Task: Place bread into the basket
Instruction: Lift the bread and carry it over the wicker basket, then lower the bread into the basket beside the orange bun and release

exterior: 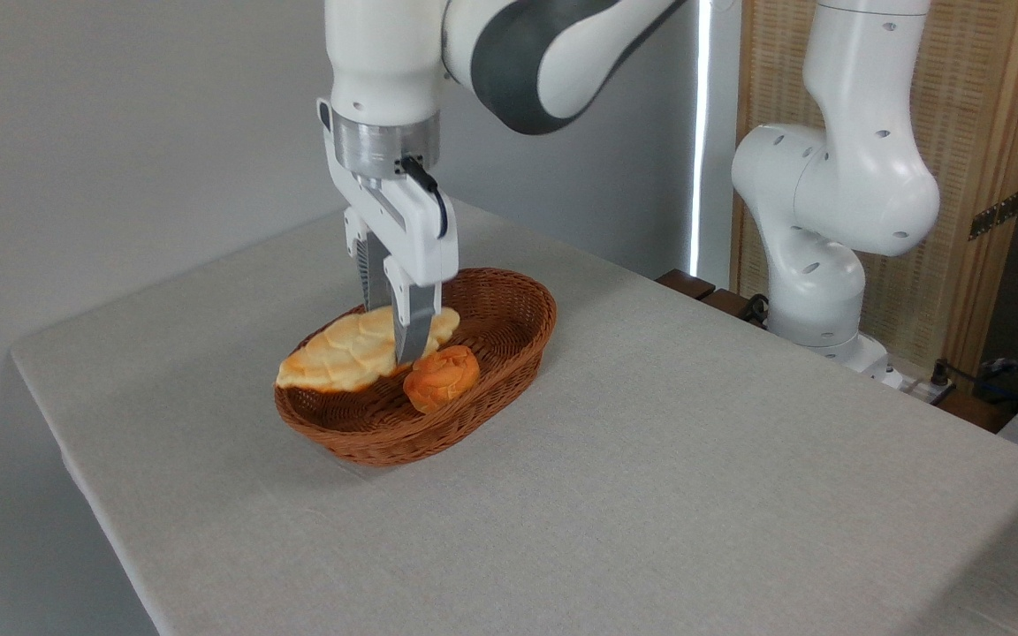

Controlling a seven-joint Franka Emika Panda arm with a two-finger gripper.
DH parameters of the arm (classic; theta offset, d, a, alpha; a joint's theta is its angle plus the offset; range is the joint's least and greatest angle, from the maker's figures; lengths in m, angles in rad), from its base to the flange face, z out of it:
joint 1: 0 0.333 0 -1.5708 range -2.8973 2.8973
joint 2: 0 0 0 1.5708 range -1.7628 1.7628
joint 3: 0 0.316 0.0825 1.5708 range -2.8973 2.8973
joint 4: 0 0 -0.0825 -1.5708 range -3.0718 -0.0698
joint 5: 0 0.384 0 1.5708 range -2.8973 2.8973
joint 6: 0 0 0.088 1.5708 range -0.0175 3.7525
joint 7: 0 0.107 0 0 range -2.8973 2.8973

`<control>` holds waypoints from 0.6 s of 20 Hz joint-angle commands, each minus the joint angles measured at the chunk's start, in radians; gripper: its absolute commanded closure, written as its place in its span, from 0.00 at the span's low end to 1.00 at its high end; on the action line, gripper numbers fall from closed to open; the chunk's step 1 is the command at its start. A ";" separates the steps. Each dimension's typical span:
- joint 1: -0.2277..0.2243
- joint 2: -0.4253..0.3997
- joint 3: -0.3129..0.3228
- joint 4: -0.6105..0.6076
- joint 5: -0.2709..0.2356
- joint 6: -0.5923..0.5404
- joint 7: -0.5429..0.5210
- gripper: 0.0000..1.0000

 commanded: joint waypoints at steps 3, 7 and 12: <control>-0.055 -0.010 -0.015 -0.012 -0.018 -0.092 -0.205 0.12; -0.055 0.002 -0.054 -0.012 -0.018 -0.104 -0.311 0.00; -0.055 0.016 -0.088 -0.013 -0.018 -0.104 -0.310 0.00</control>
